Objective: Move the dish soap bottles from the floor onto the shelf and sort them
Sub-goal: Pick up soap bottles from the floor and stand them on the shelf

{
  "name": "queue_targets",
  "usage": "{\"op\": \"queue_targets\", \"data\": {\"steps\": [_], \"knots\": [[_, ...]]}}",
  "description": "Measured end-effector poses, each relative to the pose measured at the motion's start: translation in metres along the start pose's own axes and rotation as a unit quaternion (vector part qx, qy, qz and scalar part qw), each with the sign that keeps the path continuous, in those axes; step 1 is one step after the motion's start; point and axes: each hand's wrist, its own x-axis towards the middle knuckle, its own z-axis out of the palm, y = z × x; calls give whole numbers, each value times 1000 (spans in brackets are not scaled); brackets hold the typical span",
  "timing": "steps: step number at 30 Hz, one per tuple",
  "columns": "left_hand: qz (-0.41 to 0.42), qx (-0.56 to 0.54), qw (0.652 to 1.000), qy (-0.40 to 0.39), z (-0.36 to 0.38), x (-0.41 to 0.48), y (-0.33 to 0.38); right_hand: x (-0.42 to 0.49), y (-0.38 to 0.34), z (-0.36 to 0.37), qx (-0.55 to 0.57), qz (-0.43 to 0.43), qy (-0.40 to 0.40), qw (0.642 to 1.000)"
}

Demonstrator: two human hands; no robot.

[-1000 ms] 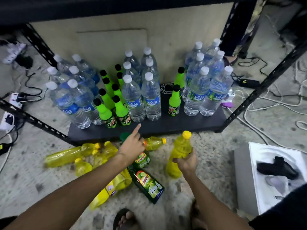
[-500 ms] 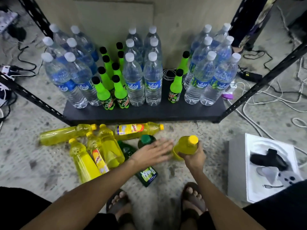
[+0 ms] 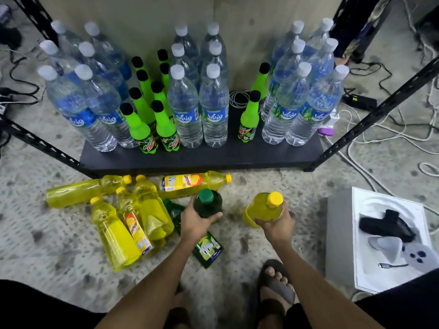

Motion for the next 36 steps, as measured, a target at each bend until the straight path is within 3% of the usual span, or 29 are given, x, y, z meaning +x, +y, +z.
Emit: {"op": "queue_targets", "data": {"steps": [9, 14, 19, 24, 29, 36], "knots": [[95, 85, 992, 11, -41, -13, 73, 8, -46, -43, -25, -6, -22, 999], [241, 109, 962, 64, -108, -55, 190, -1, -114, -134, 53, -126, 9, 991], [370, -26, 924, 94, -181, -129, 348, -51, -239, -261, 187, -282, 76, 938], [474, -113, 861, 143, -223, -177, 502, -84, -360, -364, 231, -398, 192, 867], [481, -84, 840, 237, -211, -156, 619, -60, -451, -409, 229, -415, 288, 832], [384, -39, 903, 187, -166, -72, 688, 26, -503, -398, 217, -360, 342, 840]]}}
